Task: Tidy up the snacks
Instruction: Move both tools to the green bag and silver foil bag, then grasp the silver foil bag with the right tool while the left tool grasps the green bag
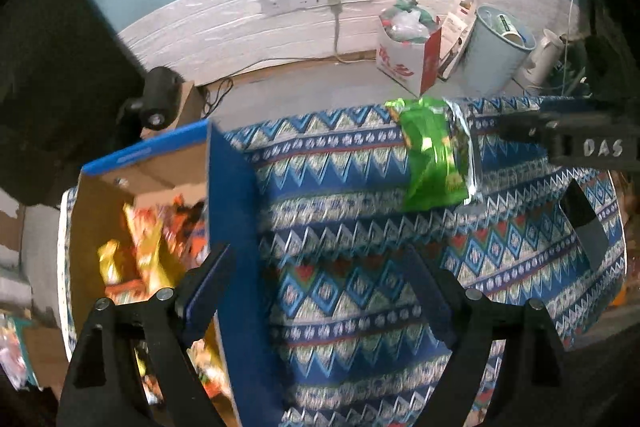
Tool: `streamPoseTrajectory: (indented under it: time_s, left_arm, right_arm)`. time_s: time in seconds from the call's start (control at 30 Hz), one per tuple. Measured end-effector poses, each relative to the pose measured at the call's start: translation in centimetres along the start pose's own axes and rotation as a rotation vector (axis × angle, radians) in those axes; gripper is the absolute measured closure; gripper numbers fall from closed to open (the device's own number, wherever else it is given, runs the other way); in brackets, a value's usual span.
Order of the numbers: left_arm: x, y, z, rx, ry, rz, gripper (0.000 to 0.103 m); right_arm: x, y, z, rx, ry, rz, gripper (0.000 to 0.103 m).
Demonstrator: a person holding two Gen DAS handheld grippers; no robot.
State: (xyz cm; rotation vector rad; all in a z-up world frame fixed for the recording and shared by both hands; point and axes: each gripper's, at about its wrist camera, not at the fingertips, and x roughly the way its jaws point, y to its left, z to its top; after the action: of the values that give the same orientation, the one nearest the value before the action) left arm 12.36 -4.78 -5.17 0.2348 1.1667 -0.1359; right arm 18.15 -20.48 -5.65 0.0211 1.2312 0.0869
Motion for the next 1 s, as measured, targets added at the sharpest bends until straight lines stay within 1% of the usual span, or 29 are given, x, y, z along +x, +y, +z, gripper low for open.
streamPoseTrajectory:
  time_s: [0.07,0.23,0.37,0.47,0.53,0.6,0.63,0.7,0.77,0.8,0.83,1.0]
  left_arm:
    - [1.1,0.0,1.1,-0.004,0.008,-0.005,0.016]
    - [4.8,-0.2,3.1,-0.054,0.048,-0.056,0.016]
    - [6.9,-0.4,3.8,-0.081,0.067,-0.057,0.016]
    - [8.1,-0.2,4.0,-0.115,0.083,-0.072,0.016]
    - [8.7,0.0,4.1,-0.149,0.094,-0.093,0.016]
    - [9.1,0.2,4.2,-0.18,0.099,-0.11,0.016]
    - [9.1,0.2,4.3,-0.19,0.098,-0.115,0.016]
    - [9.2,0.1,4.5,-0.212,0.096,-0.132,0.016]
    - [9.2,0.0,4.8,-0.228,0.091,-0.146,0.016]
    - [9.1,-0.2,4.9,-0.238,0.086,-0.159,0.016]
    - [9.1,-0.4,5.2,-0.243,0.084,-0.167,0.016]
    - [9.0,-2.4,6.0,-0.234,0.082,-0.196,0.016]
  right_arm:
    - [1.2,-0.8,0.4,0.014,0.017,-0.012,0.026]
    - [5.5,-2.6,0.6,0.05,0.069,-0.019,0.026]
    - [8.5,-3.4,0.3,0.074,0.111,-0.008,0.027]
    - [10.1,-3.8,0.0,0.095,0.128,0.0,0.029]
    - [10.9,-4.0,-0.1,0.115,0.129,0.017,0.039]
    - [11.5,-4.1,-0.2,0.129,0.126,0.023,0.044]
    - [11.9,-4.2,-0.3,0.135,0.131,0.028,0.049]
    - [12.4,-4.1,-0.5,0.141,0.143,0.039,0.057]
    - [12.4,-3.9,-0.8,0.124,0.128,0.021,0.064]
    - [12.4,-3.8,-0.9,0.111,0.126,0.012,0.071]
    - [12.3,-3.9,-1.0,0.109,0.127,0.016,0.076]
    - [11.4,-5.7,-1.8,0.122,0.125,-0.016,0.077]
